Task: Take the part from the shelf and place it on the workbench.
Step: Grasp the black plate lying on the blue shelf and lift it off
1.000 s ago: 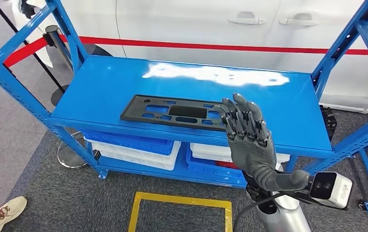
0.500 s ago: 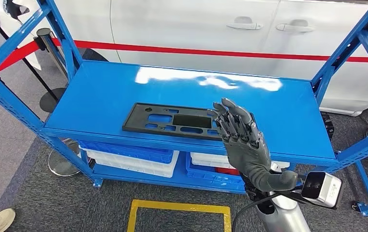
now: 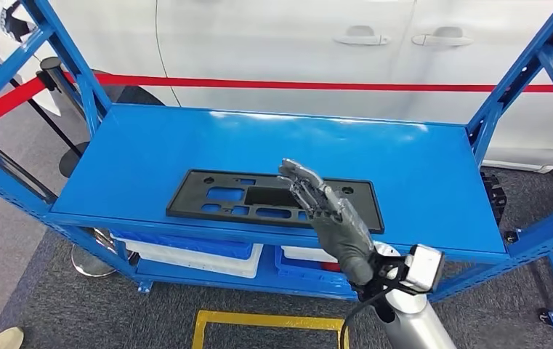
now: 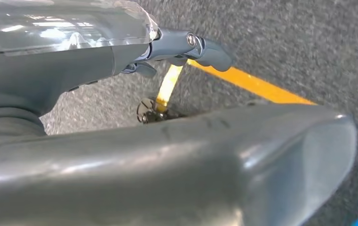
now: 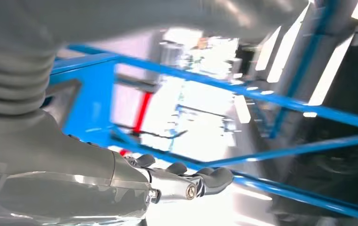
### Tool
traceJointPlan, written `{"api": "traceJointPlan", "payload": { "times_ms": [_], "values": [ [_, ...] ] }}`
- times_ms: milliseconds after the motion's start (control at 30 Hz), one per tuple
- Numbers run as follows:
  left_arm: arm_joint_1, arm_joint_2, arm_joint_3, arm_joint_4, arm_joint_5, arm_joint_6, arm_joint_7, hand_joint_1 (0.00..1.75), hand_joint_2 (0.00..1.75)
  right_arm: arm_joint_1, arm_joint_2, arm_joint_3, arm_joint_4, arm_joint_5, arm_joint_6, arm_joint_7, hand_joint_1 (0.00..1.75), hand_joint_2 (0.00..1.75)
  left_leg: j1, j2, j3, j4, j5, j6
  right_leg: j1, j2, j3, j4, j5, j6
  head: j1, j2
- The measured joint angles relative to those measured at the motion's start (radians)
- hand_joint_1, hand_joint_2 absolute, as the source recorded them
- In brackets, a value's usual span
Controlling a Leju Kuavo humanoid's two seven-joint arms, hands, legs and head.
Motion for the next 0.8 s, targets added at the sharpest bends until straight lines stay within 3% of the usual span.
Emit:
{"api": "traceJointPlan", "payload": {
  "times_ms": [67,100,133,200,267,367,433,533,567,600,633,667,733,800],
  "values": [
    [0.002,-0.001,0.0,0.0,-0.006,0.001,0.0,0.0,0.0,-0.005,0.0,0.023,0.03,0.048,-0.037,0.011,0.0,1.75,0.002,0.0,-0.082,0.133,-0.039,-0.005,0.001,0.0,0.007,0.0,-0.008,-0.006,0.0,0.0],
    [0.004,-0.002,0.0,0.0,-0.009,0.002,0.0,0.0,0.0,-0.006,0.0,0.034,0.045,0.082,-0.062,0.011,0.0,1.75,0.003,0.0,-0.107,0.161,-0.034,-0.007,0.001,0.001,0.012,0.001,-0.011,-0.006,0.0,0.0],
    [0.005,-0.002,0.0,0.0,-0.011,0.003,0.001,0.0,0.0,-0.008,0.0,0.047,0.059,0.117,-0.089,0.01,0.0,1.75,0.003,0.0,-0.113,0.15,-0.007,-0.008,0.001,0.003,0.018,0.001,-0.016,-0.006,0.0,0.0],
    [0.006,-0.002,0.0,0.0,-0.014,0.004,0.002,0.0,0.0,-0.013,-0.001,0.07,0.08,0.189,-0.144,0.01,0.0,1.75,0.004,0.0,-0.077,0.031,0.085,-0.005,0.001,0.006,0.033,0.003,-0.027,-0.001,0.0,0.0],
    [0.005,-0.002,0.001,0.0,-0.016,0.005,0.005,0.0,0.0,-0.022,-0.002,0.09,0.095,0.278,-0.208,0.015,0.0,1.75,0.002,-0.001,-0.033,-0.078,0.133,0.002,0.005,0.009,0.038,0.008,-0.036,0.008,0.0,0.0],
    [0.003,-0.006,0.001,0.0,-0.018,0.01,0.012,0.0,0.0,-0.032,-0.006,0.124,0.114,0.455,-0.328,0.032,0.0,1.75,0.001,-0.003,-0.023,-0.109,0.131,0.017,0.009,0.009,0.034,0.01,-0.04,0.02,0.001,0.0],
    [0.004,-0.009,0.001,0.0,-0.02,0.013,0.016,0.0,0.0,-0.033,-0.007,0.146,0.125,0.531,-0.383,0.041,0.0,1.75,0.004,-0.002,-0.019,-0.117,0.133,0.027,0.008,0.007,0.027,0.03,-0.057,0.029,0.002,0.0],
    [0.004,-0.014,0.002,0.0,-0.026,0.016,0.017,0.0,0.0,-0.037,-0.011,0.179,0.152,0.688,-0.496,0.082,0.0,1.75,0.006,0.0,-0.014,-0.122,0.133,0.04,0.002,0.004,-0.052,0.189,-0.136,0.044,0.003,0.0],
    [0.004,-0.015,0.002,0.0,-0.029,0.016,0.015,0.0,0.0,-0.038,-0.012,0.193,0.169,0.773,-0.55,0.109,0.0,1.75,0.006,0.0,-0.014,-0.122,0.131,0.042,0.0,0.004,-0.086,0.251,-0.156,0.046,0.003,0.0],
    [0.004,-0.016,0.003,0.0,-0.032,0.016,0.013,0.0,0.0,-0.039,-0.013,0.207,0.189,0.856,-0.607,0.14,0.0,1.75,0.006,-0.001,-0.013,-0.121,0.13,0.042,-0.002,0.003,-0.108,0.286,-0.158,0.048,0.003,0.0],
    [0.005,-0.018,0.003,0.0,-0.035,0.016,0.01,0.0,0.0,-0.041,-0.014,0.222,0.211,0.941,-0.664,0.175,0.0,1.75,0.006,-0.002,-0.01,-0.121,0.128,0.042,-0.004,0.003,-0.113,0.284,-0.141,0.048,0.003,0.0],
    [0.005,-0.02,0.004,0.0,-0.04,0.015,0.006,0.0,0.0,-0.044,-0.013,0.239,0.237,1.024,-0.722,0.211,0.0,1.75,0.006,-0.003,-0.007,-0.12,0.126,0.04,-0.005,0.002,-0.097,0.243,-0.106,0.047,0.003,0.0],
    [0.005,-0.025,0.004,0.0,-0.047,0.013,-0.001,0.0,0.0,-0.055,-0.01,0.266,0.288,1.136,-0.802,0.265,0.0,1.75,0.004,-0.004,0.002,-0.12,0.119,0.034,-0.004,0.001,-0.037,0.109,-0.034,0.039,0.003,0.0],
    [0.004,-0.028,0.004,0.0,-0.051,0.013,-0.004,0.0,0.0,-0.067,-0.005,0.287,0.332,1.187,-0.838,0.29,0.0,1.75,0.002,-0.005,0.005,-0.119,0.115,0.024,0.002,0.0,-0.001,0.029,-0.011,0.032,0.003,0.0]
  ]
}}
